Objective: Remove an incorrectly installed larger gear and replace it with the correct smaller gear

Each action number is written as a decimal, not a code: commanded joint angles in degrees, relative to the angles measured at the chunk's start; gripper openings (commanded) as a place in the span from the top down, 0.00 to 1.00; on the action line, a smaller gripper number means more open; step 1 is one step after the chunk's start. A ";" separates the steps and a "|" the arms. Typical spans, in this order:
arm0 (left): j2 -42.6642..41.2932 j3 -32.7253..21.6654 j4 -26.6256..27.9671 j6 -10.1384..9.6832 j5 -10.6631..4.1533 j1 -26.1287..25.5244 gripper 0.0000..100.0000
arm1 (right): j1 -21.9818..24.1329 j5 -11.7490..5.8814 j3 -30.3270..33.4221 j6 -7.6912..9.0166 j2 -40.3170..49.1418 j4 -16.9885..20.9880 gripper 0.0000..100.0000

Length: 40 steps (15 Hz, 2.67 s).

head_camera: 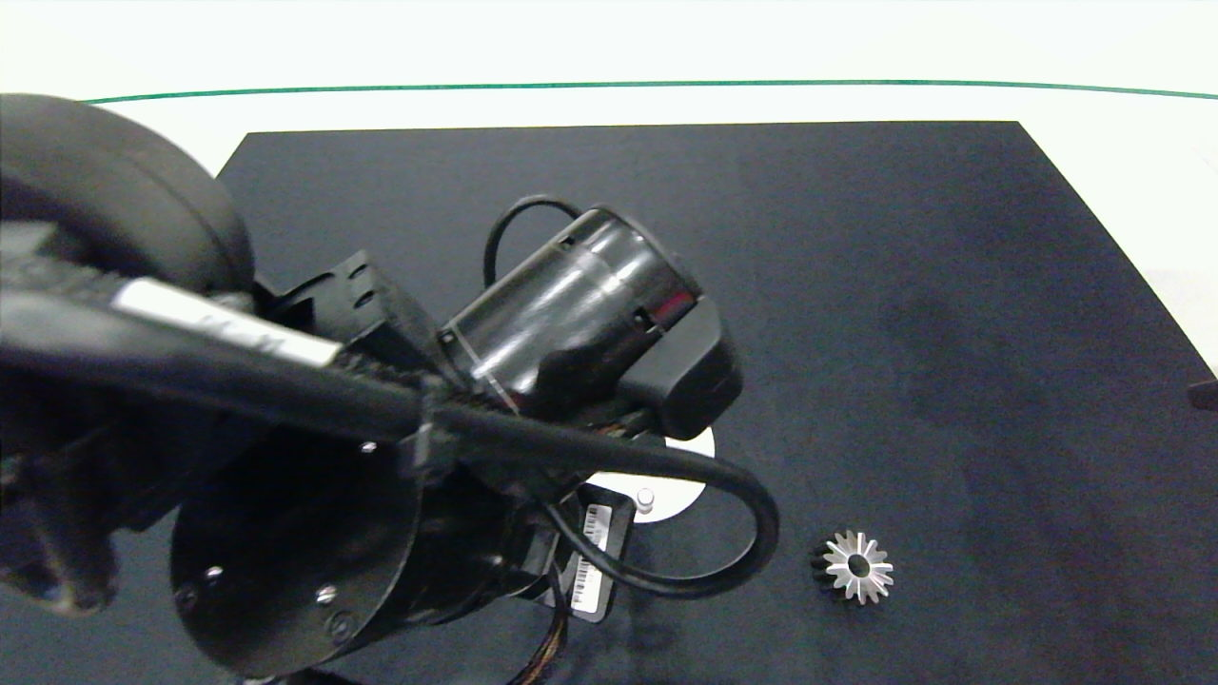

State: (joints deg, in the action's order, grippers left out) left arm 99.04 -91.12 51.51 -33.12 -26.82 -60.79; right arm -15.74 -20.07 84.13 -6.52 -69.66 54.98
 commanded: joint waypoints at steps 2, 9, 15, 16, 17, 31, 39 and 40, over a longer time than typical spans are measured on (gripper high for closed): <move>10.12 -10.92 3.69 0.25 -0.16 -1.87 1.00 | 1.24 0.03 0.60 1.42 2.68 0.30 0.00; 15.05 -18.74 5.89 1.57 -0.25 -2.40 1.00 | 2.20 0.91 1.13 2.74 3.74 0.30 0.00; 17.59 -22.96 5.89 1.57 -0.25 -2.57 1.00 | 2.73 1.17 1.13 3.89 5.67 0.30 0.00; 17.95 -23.22 5.89 1.74 -0.25 -2.49 1.00 | 2.73 1.17 1.13 3.89 5.76 0.30 0.00; 18.39 -23.22 5.89 2.45 -0.25 -2.05 1.00 | 2.73 1.17 1.13 3.89 5.67 0.30 0.00; 19.88 -23.05 6.15 5.26 -0.25 1.73 1.00 | 2.73 1.26 0.95 4.15 5.50 0.30 0.00; 20.76 -22.78 7.56 4.82 -3.33 2.08 1.00 | 2.73 1.35 0.95 4.15 5.50 0.30 0.00; 20.76 -22.78 7.56 4.73 -3.33 2.08 1.00 | 2.73 1.35 0.95 4.15 5.58 0.30 0.00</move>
State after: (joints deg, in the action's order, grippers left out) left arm 119.60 -113.90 58.71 -28.14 -29.98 -58.65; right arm -12.98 -18.60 85.08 -2.34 -63.98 54.98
